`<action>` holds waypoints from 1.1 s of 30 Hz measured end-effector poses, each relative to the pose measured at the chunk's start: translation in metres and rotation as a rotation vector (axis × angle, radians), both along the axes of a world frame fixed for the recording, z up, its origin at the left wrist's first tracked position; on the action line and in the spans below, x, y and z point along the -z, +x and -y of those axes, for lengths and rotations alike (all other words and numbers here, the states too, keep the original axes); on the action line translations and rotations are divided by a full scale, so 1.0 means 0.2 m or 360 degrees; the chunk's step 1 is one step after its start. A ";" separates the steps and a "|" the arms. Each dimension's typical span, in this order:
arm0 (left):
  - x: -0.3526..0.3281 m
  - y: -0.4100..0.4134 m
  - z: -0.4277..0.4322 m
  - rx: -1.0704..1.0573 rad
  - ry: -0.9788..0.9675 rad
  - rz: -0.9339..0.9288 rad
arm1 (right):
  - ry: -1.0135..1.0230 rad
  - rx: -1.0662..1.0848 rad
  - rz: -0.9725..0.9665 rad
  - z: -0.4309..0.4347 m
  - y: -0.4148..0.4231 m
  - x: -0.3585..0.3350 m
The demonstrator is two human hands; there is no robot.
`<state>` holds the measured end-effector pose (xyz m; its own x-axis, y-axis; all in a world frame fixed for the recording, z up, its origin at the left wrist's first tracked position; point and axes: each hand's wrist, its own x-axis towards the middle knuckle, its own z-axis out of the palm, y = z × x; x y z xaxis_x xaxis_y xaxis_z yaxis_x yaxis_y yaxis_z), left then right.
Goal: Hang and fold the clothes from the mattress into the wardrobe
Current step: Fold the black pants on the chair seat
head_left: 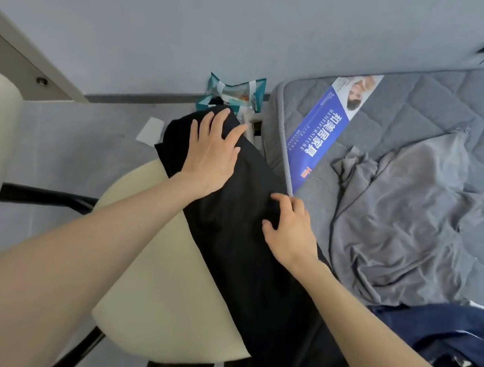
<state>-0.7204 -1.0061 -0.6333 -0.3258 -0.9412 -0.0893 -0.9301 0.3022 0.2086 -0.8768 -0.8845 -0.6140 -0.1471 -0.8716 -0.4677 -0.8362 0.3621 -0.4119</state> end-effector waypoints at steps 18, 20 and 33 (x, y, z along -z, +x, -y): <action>0.16 0.08 0.44 -0.0679 -0.0051 -0.0557 | 0.0137 0.0258 0.0139 0.51 0.14 0.19; 0.18 0.12 0.44 -0.0605 -0.0051 -0.0496 | 0.0104 0.0311 0.0141 0.51 0.14 0.19; 0.38 0.23 -0.14 -0.0226 0.0319 0.0064 | -0.0060 -0.0818 -0.0397 0.00 0.04 0.31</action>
